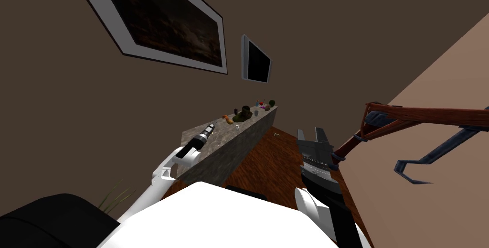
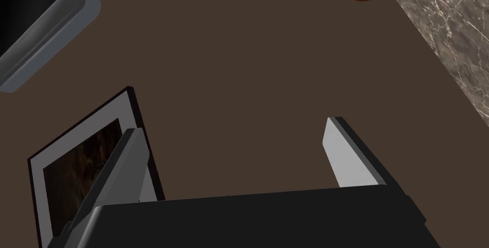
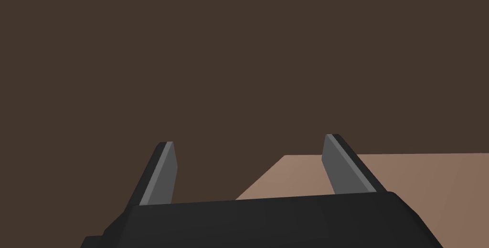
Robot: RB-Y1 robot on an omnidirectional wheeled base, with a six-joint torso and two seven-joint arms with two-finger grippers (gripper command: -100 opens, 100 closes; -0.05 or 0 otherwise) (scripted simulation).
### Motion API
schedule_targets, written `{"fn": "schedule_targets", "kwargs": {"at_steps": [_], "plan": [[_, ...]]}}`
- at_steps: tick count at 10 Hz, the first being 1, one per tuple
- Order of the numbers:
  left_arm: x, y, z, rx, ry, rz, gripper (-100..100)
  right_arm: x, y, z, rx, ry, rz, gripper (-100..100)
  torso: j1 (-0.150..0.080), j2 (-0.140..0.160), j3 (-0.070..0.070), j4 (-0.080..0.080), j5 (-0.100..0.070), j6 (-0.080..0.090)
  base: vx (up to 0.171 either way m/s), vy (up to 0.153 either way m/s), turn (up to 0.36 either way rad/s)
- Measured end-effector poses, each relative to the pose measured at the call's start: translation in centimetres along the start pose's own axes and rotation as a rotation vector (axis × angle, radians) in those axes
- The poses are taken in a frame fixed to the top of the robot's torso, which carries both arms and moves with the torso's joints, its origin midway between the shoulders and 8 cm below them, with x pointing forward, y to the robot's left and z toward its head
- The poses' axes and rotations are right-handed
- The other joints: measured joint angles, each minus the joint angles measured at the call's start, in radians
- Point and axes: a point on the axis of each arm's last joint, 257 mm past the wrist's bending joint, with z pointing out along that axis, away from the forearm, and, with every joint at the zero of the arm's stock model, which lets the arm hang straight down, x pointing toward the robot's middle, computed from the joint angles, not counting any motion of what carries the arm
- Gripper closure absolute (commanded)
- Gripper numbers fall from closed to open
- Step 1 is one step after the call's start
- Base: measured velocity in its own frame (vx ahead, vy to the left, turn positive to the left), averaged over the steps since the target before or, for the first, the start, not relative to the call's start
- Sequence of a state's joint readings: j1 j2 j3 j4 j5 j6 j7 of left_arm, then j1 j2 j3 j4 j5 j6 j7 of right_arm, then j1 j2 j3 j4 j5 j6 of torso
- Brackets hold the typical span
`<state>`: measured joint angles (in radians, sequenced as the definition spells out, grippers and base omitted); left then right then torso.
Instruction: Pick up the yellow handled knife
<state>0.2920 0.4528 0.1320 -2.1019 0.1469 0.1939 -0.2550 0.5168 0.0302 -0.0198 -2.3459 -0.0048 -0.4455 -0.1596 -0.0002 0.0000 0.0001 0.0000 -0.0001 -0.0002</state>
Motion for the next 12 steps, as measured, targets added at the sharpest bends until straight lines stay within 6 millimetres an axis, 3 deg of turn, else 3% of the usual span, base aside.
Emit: {"fn": "schedule_targets", "kwargs": {"at_steps": [12], "plan": [[-0.5, 8.7, 1.6, -0.317, 0.094, 0.096, -100, 0.0, 0.0, 0.0, 0.0, 0.0, 0.0, 0, 0.0, -0.001, 0.0, 0.0, 0.0, 0.0, 0.002, -0.003, -0.026]]}}
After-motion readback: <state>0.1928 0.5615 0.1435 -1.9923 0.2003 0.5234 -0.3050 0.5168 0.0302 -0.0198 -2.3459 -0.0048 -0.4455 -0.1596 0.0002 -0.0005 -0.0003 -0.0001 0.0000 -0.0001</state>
